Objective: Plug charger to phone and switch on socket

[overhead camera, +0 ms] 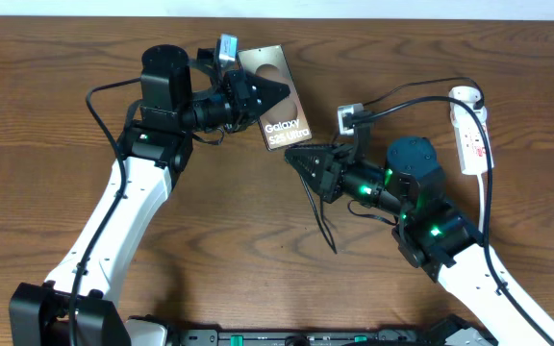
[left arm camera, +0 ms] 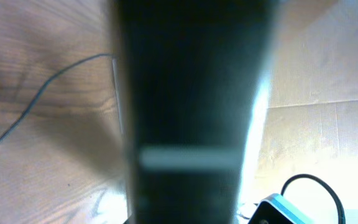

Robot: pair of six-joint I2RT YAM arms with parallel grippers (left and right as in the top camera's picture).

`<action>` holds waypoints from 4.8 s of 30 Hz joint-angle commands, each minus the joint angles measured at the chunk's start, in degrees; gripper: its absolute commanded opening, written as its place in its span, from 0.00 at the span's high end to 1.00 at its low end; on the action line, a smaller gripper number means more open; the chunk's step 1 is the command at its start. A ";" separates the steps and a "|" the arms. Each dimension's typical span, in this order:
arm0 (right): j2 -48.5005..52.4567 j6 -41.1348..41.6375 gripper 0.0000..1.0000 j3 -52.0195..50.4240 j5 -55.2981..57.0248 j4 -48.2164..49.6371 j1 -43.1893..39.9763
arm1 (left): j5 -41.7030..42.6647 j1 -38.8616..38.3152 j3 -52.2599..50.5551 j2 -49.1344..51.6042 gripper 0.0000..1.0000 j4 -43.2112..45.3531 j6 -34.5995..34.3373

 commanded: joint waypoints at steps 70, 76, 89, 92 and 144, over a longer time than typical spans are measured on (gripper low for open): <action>4.92 -9.42 0.99 1.46 -36.79 2.32 -14.80 | 14.62 -6.29 0.42 -1.33 0.38 1.11 13.51; 4.94 -9.44 0.99 1.46 -36.76 1.38 -15.85 | 10.95 -0.28 0.42 -1.31 0.19 1.07 13.77; 5.22 -15.93 0.99 1.42 -20.26 -14.62 -16.39 | 10.95 8.26 0.42 -1.31 0.07 0.90 13.73; 6.25 -16.13 0.99 1.42 -18.34 -16.50 -16.37 | 10.97 8.26 0.42 -1.31 0.06 0.87 13.73; 48.11 -13.29 0.78 1.40 -5.66 3.41 -8.44 | 10.95 8.26 0.42 -1.31 0.05 0.87 13.73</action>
